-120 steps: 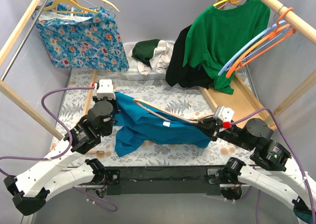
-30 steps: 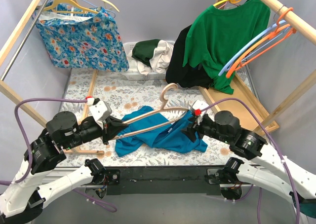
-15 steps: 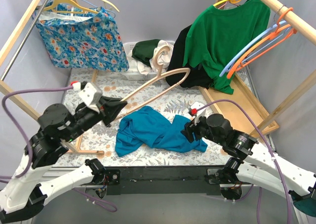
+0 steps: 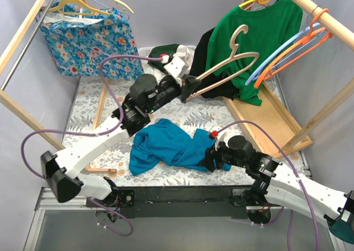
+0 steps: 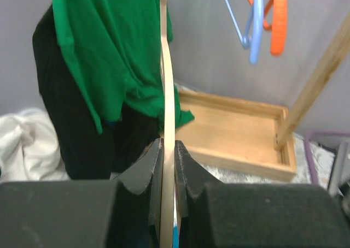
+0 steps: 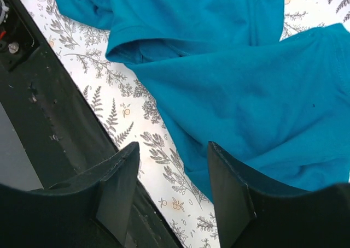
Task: Remove the t-shirt from the hanger
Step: Place the hanger at the clothesline.
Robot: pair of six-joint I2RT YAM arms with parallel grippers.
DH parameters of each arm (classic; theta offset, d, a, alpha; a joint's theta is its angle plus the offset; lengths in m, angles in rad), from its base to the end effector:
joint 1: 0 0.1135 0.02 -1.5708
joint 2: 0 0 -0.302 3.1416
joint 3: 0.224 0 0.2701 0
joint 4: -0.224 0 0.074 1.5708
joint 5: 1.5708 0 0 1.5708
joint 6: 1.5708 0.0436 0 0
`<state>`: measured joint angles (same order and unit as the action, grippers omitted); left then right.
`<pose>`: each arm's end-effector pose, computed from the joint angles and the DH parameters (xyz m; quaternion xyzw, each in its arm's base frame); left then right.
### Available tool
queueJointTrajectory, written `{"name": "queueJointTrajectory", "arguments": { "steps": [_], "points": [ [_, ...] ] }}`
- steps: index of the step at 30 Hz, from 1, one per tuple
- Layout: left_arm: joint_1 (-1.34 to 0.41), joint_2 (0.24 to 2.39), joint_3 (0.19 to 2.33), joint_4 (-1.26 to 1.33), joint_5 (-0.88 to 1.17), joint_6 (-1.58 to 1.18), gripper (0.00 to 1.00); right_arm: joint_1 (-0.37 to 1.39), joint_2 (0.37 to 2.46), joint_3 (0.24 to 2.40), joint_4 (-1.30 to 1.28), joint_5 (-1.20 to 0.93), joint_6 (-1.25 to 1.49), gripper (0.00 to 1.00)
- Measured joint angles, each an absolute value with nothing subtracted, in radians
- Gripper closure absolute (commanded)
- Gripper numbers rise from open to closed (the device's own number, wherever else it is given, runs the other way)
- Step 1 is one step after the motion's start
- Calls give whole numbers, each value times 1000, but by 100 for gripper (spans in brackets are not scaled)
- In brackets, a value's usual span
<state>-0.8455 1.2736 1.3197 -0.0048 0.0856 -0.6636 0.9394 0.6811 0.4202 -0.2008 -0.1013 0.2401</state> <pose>0.2023 -0.2339 0.4792 0.0936 0.6861 -0.5154 0.5049 0.0911 0.1321 0.2414 -0.3159 0.7885 0.3282 0.4131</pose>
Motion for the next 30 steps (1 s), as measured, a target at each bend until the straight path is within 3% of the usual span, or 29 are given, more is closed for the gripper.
{"name": "queueJointTrajectory", "arguments": {
  "steps": [14,30],
  "points": [
    [-856,1678,1591,435,203,-605,100,940,677,406,-168,-101,278,41],
    [-897,2135,2130,438,239,-550,100,944,683,351,-122,-112,319,41]
  ]
}}
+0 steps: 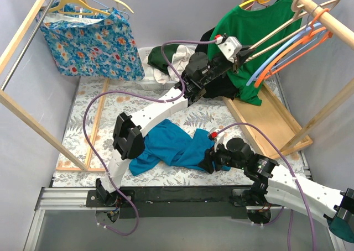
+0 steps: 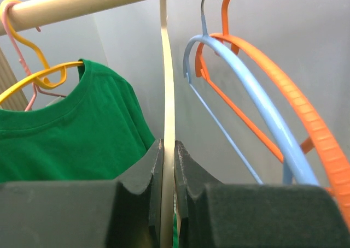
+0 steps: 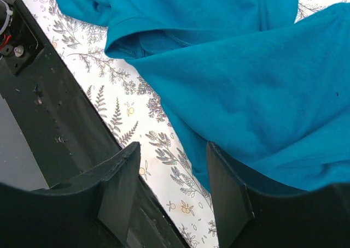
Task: Remove the t-shirt from the hanger
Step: Place the hanger at the clothesline.
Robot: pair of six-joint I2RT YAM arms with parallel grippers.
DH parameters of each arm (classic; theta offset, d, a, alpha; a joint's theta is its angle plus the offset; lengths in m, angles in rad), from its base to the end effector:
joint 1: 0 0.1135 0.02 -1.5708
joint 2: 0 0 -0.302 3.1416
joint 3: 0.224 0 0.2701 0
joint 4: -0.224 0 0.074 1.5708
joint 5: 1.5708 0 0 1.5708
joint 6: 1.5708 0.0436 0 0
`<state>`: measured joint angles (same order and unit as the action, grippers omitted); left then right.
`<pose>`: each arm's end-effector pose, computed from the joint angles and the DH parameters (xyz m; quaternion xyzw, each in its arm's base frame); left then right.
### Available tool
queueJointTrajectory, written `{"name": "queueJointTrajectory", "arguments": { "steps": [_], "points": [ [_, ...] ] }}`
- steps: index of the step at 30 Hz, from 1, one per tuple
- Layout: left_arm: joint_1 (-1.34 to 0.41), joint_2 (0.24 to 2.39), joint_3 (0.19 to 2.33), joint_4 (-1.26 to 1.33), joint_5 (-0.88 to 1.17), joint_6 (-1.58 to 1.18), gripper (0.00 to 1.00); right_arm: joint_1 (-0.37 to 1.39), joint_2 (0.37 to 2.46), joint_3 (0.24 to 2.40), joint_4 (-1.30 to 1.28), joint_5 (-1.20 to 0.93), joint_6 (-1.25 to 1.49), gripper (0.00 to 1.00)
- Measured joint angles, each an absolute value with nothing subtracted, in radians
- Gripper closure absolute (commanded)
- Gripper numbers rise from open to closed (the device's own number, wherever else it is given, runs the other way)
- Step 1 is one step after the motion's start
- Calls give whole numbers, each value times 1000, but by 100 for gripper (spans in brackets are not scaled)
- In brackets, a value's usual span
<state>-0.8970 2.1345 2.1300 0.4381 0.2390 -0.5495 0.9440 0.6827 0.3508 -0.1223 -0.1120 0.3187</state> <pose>0.3355 -0.4367 0.4765 0.1914 0.5092 -0.6018 0.5847 0.0897 0.1322 0.2235 -0.2887 0.7967 0.3505 0.3989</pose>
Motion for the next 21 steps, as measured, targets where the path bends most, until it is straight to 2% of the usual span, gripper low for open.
{"name": "queueJointTrajectory", "arguments": {
  "steps": [12,21],
  "points": [
    [-899,2194,2252,357,203,-524,100,945,683,349,-109,-112,321,42],
    [-899,2196,2206,374,183,-521,100,945,682,345,-102,-112,337,42]
  ]
}}
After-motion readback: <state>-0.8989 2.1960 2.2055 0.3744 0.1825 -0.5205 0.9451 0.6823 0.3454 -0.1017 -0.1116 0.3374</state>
